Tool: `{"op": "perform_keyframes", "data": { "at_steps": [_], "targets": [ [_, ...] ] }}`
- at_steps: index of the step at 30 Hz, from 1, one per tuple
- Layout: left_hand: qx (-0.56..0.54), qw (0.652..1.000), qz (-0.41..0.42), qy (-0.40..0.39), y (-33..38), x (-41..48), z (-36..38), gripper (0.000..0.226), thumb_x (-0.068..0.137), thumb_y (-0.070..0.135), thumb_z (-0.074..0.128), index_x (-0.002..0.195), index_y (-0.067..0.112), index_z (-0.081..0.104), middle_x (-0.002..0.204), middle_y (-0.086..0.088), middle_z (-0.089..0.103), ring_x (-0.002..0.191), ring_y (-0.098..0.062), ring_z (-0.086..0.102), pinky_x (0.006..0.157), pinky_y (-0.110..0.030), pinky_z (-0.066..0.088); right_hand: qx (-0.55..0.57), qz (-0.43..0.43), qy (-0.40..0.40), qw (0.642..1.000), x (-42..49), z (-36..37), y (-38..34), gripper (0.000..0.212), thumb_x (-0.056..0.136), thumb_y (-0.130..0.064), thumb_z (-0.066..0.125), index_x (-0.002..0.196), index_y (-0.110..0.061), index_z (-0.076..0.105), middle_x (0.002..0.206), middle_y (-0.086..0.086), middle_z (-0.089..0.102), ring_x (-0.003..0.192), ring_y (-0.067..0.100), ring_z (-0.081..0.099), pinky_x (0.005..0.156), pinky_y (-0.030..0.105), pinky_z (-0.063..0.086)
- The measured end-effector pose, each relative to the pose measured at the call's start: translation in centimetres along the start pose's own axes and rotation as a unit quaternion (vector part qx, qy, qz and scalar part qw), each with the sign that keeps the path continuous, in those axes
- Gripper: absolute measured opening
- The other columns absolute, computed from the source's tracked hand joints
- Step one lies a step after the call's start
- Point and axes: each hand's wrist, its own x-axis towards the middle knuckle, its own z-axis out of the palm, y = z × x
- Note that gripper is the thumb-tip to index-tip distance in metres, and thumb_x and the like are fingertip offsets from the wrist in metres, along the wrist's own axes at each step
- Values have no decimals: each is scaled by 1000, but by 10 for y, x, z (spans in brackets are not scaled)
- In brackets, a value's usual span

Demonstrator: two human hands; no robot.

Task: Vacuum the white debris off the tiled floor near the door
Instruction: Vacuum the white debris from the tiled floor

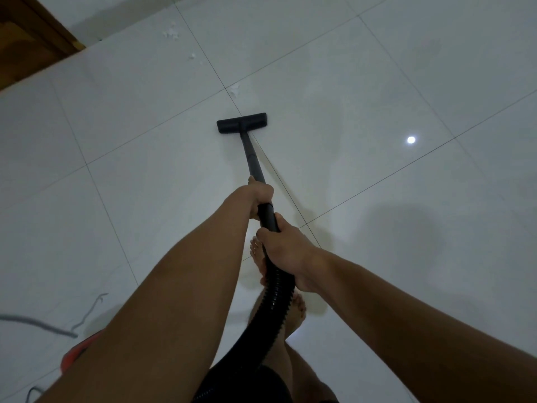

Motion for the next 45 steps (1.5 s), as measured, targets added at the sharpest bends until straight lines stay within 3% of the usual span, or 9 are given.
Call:
{"op": "perform_keyframes", "data": {
  "at_steps": [6, 10, 14, 21, 28, 32, 38, 42, 45],
  "targets": [
    [-21, 1000, 6, 0, 13, 25, -12, 68, 99, 7, 42, 156, 28, 12, 89, -9, 54, 66, -17, 53, 49, -31, 48, -16, -16, -6, 1000, 24, 1, -14, 54, 102, -15, 46, 149, -41, 38, 85, 16, 56, 58, 22, 57, 58, 32, 55],
    [-39, 999, 14, -4, 29, 43, -24, 74, 98, 6, 41, 158, 33, 5, 89, -9, 53, 68, -17, 53, 50, -32, 48, -80, -24, 8, 996, 44, -1, -35, 54, 105, -18, 45, 154, -39, 33, 81, 10, 57, 49, 11, 57, 44, 21, 50],
    [-63, 998, 18, -6, 50, 61, -39, 79, 97, 5, 41, 158, 36, 0, 91, -9, 53, 69, -18, 53, 54, -34, 49, -108, -27, 7, 994, 67, -1, -58, 52, 105, -18, 45, 152, -35, 34, 77, 7, 54, 40, 5, 53, 41, 19, 47],
    [-73, 997, 19, -4, 88, 85, -64, 86, 98, 3, 39, 157, 39, -11, 105, -12, 52, 71, -19, 53, 55, -34, 49, -143, -28, 6, 989, 99, 4, -102, 56, 106, -19, 45, 156, -39, 28, 84, 8, 54, 53, 10, 54, 40, 16, 46],
    [-88, 996, 22, 3, 120, 112, -93, 82, 98, 5, 41, 158, 38, -3, 108, -12, 52, 72, -19, 53, 54, -33, 49, -152, -48, -1, 987, 128, 10, -141, 60, 105, -19, 45, 156, -43, 26, 80, 4, 54, 44, 7, 56, 46, 21, 49],
    [-105, 994, 21, 9, 134, 123, -101, 73, 97, 7, 43, 156, 34, 9, 101, -10, 52, 71, -19, 53, 56, -33, 50, -179, -60, -2, 982, 135, 7, -160, 62, 106, -19, 44, 160, -40, 21, 89, 6, 57, 35, 0, 55, 36, 13, 43],
    [-140, 990, 10, 7, 141, 118, -96, 75, 97, 10, 45, 156, 39, 8, 91, -8, 52, 69, -18, 52, 63, -34, 52, -199, -62, -18, 978, 123, -5, -173, 59, 107, -19, 43, 160, -34, 22, 85, 6, 53, 32, -3, 51, 34, 11, 40],
    [-150, 989, 7, 7, 147, 102, -87, 82, 100, 10, 44, 157, 42, -6, 92, -10, 53, 69, -19, 52, 69, -37, 52, -196, -60, -27, 979, 108, -13, -182, 57, 106, -19, 44, 158, -34, 25, 79, 5, 50, 33, 2, 51, 37, 15, 43],
    [-159, 987, 5, 9, 149, 95, -90, 79, 99, 10, 44, 158, 39, 0, 93, -10, 51, 69, -19, 51, 67, -36, 52, -203, -54, -39, 977, 102, -13, -188, 57, 106, -18, 44, 157, -35, 26, 78, 5, 51, 33, 3, 51, 37, 16, 43]
  ]
}}
